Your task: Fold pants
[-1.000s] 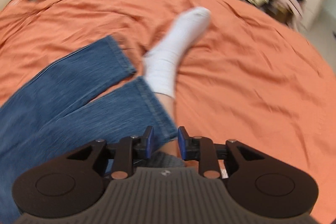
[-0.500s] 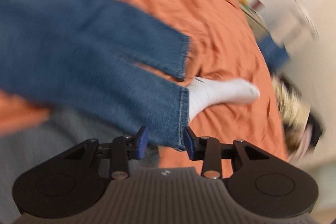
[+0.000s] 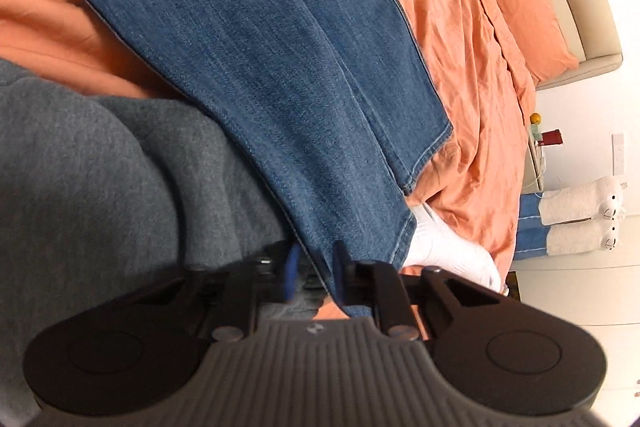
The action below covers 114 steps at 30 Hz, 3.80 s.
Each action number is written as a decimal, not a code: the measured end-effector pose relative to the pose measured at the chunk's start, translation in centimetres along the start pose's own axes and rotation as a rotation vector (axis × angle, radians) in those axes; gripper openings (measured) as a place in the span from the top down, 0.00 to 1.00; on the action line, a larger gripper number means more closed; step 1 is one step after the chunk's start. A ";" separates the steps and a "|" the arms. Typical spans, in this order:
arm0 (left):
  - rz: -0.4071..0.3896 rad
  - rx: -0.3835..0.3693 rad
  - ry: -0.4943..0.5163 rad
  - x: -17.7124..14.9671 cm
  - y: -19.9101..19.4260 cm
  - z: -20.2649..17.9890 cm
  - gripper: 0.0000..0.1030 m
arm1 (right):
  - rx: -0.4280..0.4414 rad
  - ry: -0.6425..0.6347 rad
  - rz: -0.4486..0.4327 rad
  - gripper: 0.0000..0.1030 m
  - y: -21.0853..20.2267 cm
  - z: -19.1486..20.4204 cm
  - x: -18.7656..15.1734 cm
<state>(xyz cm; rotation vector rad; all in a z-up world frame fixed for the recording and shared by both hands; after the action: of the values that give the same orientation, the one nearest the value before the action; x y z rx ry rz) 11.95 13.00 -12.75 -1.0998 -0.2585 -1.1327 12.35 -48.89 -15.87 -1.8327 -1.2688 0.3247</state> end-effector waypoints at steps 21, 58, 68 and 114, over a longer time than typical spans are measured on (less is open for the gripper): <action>-0.038 0.091 -0.096 12.5 7.2 10.9 0.96 | -0.249 0.338 -0.078 1.00 0.3 -16.9 9.4; 0.253 -0.035 -0.059 8.0 30.9 9.9 0.81 | -0.167 0.320 0.148 1.00 27.3 -17.6 15.7; 0.110 0.012 -0.398 8.6 22.5 18.3 0.26 | -0.158 0.466 0.016 0.50 20.0 -15.1 18.4; 0.178 0.246 -1.080 -9.0 18.6 21.5 0.72 | 0.118 0.934 -0.117 0.45 16.2 -0.6 23.6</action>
<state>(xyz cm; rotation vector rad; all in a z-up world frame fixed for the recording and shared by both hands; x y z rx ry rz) 30.39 35.55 -18.81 -1.3872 -1.0822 -0.2411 33.60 -30.79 -22.10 -1.4906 -0.6627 -0.4748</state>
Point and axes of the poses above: each gripper's, at about its wrist camera, not at the fingertips, and y roughly the way its jaws point, z to its left, x to its top, the point moved 9 cm from there along y, roughly the way its jaws point, and after that the axes turned 10 degrees about -z, right-handed, at the moved point
